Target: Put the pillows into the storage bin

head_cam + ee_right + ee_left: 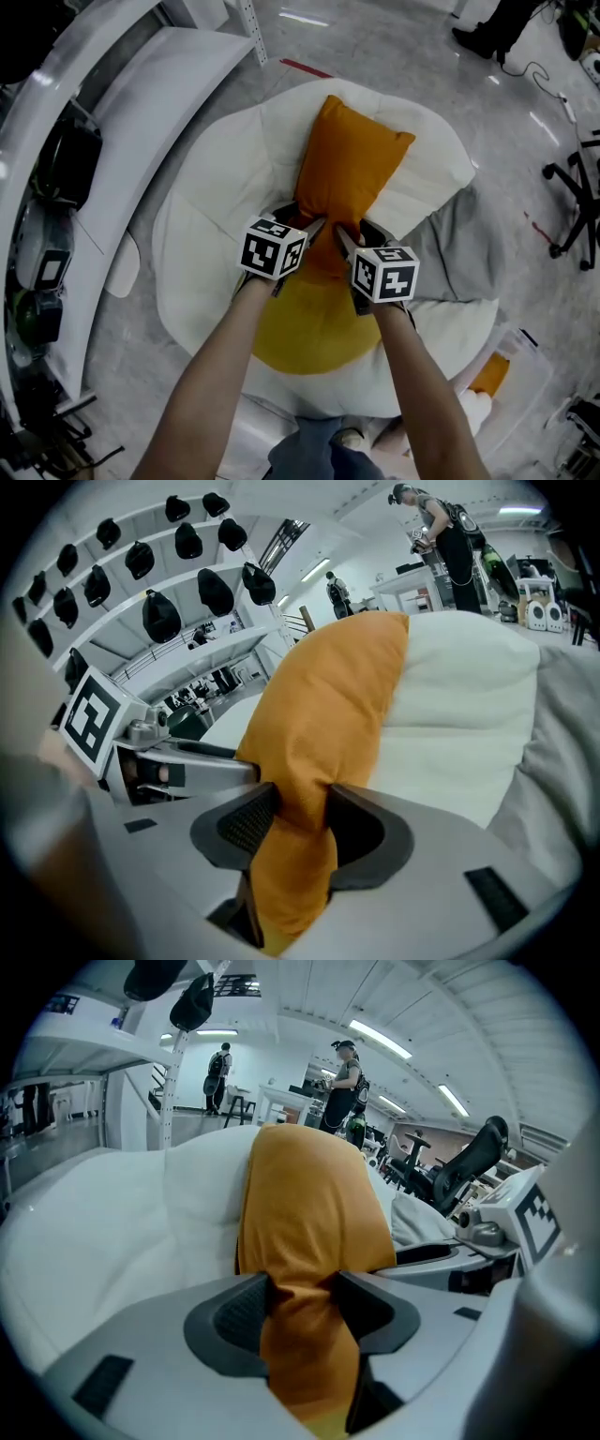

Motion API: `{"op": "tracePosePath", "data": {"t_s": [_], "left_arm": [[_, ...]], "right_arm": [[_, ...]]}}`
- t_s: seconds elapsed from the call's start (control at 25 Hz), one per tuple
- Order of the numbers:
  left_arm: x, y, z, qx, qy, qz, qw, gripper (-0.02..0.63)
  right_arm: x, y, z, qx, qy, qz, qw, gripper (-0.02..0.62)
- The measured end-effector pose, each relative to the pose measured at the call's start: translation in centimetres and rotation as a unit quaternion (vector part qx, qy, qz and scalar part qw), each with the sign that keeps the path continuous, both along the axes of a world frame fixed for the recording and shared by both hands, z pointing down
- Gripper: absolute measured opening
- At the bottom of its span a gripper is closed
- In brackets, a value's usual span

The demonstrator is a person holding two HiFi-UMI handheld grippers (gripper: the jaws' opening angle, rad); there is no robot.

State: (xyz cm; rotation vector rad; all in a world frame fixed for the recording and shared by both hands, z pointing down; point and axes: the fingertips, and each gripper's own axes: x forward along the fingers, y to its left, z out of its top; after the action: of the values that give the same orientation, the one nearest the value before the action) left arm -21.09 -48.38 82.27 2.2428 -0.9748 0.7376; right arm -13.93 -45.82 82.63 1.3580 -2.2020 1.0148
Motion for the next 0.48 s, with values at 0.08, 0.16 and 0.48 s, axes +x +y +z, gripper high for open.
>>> {"op": "tracePosePath", "data": {"t_s": [0.08,0.16,0.48], "left_arm": [[0.4,0.4,-0.8,0.005,-0.004,0.004,1.0000,0.232],[1.0,1.0,-1.9,0.003,0.000,0.008,1.0000,0.219],[3.7,5.6,-8.9,0.010,0.039,-0.003,0.9992,0.212]], "right_arm": [[0.3,0.4,-0.8,0.001,0.005,0.003,1.000,0.164],[1.0,1.1,-1.8,0.004,0.002,0.013,1.000,0.152],[4.2,5.8,-9.4,0.031,-0.013,0.034,0.999,0.140]]}}
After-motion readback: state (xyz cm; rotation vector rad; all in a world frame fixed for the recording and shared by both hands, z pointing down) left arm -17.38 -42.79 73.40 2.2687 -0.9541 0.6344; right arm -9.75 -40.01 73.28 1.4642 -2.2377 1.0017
